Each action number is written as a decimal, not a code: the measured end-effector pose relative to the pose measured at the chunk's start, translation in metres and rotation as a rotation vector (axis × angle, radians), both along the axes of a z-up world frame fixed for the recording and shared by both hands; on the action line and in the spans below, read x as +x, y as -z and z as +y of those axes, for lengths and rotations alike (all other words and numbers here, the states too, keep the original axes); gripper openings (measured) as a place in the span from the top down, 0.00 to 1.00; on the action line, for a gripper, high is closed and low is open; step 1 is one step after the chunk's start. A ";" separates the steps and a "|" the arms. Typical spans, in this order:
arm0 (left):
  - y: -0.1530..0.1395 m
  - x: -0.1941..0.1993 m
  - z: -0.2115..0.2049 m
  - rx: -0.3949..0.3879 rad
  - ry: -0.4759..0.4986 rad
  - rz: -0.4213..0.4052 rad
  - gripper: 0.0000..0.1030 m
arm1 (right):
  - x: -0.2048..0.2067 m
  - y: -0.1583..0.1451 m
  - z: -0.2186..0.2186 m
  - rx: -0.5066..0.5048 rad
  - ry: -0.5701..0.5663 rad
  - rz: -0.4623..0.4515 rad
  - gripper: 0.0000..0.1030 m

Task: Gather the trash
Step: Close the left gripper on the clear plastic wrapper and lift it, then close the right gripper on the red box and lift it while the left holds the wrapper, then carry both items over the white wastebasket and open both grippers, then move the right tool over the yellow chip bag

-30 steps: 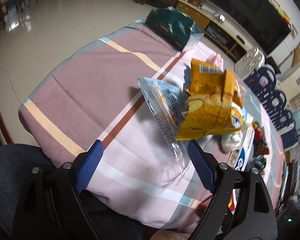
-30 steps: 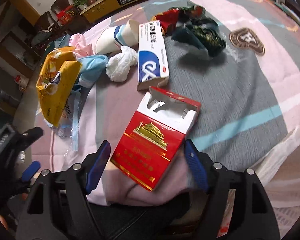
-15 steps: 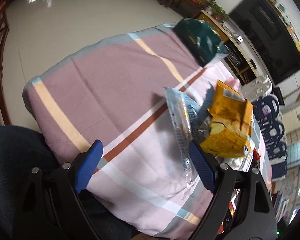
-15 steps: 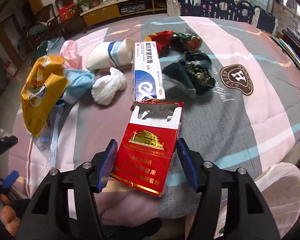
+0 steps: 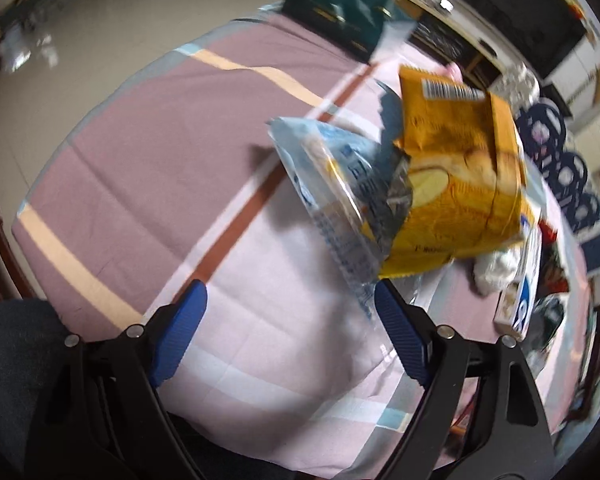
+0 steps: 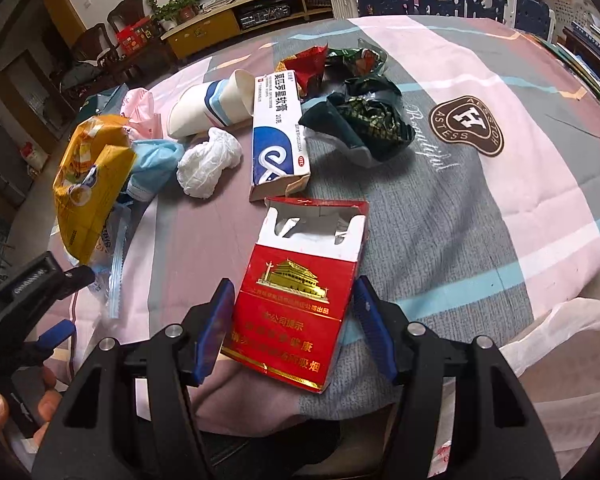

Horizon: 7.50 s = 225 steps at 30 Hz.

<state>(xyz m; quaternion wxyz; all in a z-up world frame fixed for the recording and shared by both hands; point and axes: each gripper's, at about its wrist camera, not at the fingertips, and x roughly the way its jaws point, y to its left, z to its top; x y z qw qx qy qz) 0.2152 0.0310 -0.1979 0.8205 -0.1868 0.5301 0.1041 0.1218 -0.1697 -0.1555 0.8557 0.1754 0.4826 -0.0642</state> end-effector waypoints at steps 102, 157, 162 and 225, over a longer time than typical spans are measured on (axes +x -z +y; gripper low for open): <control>-0.058 -0.045 0.021 -0.185 0.066 -0.353 0.98 | -0.016 -0.036 0.013 -0.006 -0.042 -0.136 0.48; -0.097 -0.174 -0.156 -0.175 0.984 -0.441 0.98 | -0.193 -0.041 -0.142 0.108 0.103 -0.072 0.78; -0.086 -0.184 -0.182 -0.214 1.126 -0.372 0.98 | -0.212 -0.007 -0.159 0.186 0.170 0.027 0.60; -0.043 -0.044 0.053 -0.184 -0.122 -0.234 0.13 | 0.039 -0.011 -0.005 0.247 -0.262 0.008 0.65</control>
